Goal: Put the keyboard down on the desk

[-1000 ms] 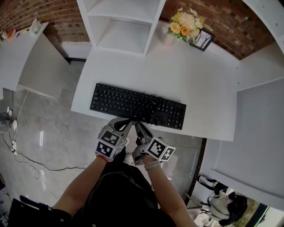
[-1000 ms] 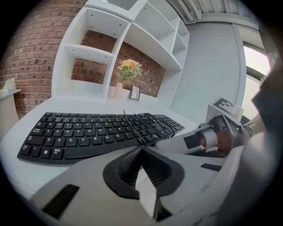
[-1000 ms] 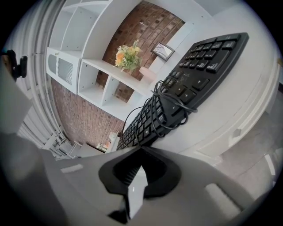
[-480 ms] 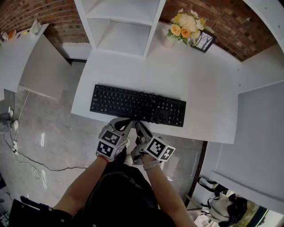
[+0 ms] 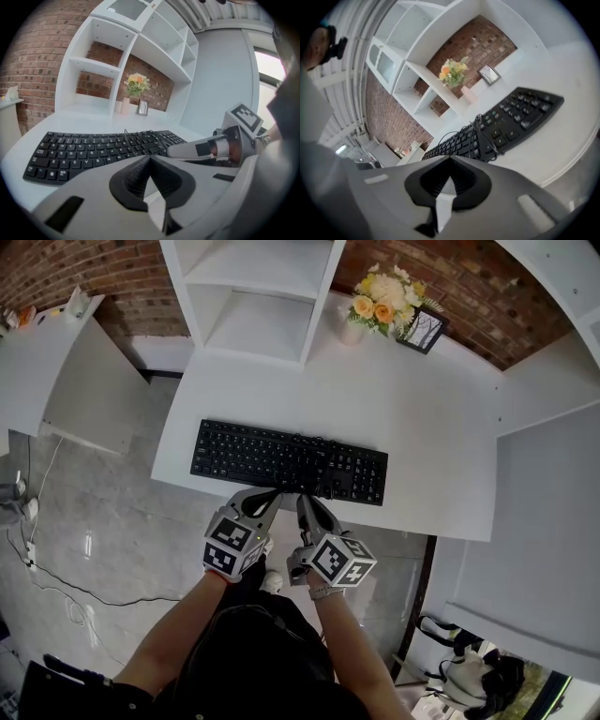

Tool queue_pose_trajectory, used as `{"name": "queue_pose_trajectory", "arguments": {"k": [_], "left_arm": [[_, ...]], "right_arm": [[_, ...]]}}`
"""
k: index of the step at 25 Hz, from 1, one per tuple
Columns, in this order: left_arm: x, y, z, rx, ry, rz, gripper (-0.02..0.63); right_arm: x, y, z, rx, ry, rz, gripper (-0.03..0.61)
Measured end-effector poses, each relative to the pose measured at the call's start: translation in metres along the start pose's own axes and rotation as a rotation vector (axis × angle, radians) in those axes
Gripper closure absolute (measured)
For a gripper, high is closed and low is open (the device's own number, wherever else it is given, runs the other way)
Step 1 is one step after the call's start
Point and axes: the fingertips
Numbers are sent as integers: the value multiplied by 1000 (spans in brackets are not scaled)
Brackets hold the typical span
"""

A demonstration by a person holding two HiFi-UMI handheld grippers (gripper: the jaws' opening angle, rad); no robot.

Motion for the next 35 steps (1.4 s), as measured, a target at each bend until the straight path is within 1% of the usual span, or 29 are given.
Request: {"name": "queue_pose_trajectory", "arguments": {"k": [3,5,9,12,15,22,35], "left_arm": [[18,7,1,21,-50,72,622],[31,12,2,35,-78,119,622],[53,24,7,56,-116,188,622],[71,34,11,65,-123,240,623],[85,44,15,74,-120,281,623],[101,67,24,98,-117,343,622],[116,104,40,125,-100,415,622]], "right_arm": [[20,11,-5,12,174,61,577],[32,19,-10,23,266,104,577],[58,35,-21,49,389,175,577],[73,46,-32,75,477,209,577],[85,55,-44,96,544,238,577],[101,77,-64,124,627,296,577],[112,113,-82,135,666,347,577]]}}
Point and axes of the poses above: the fingertips, and each gripper's own axes: y backward along the fingers, z to its right, x out of its top, and after that the axes turned 10 degrees about z, right-handed
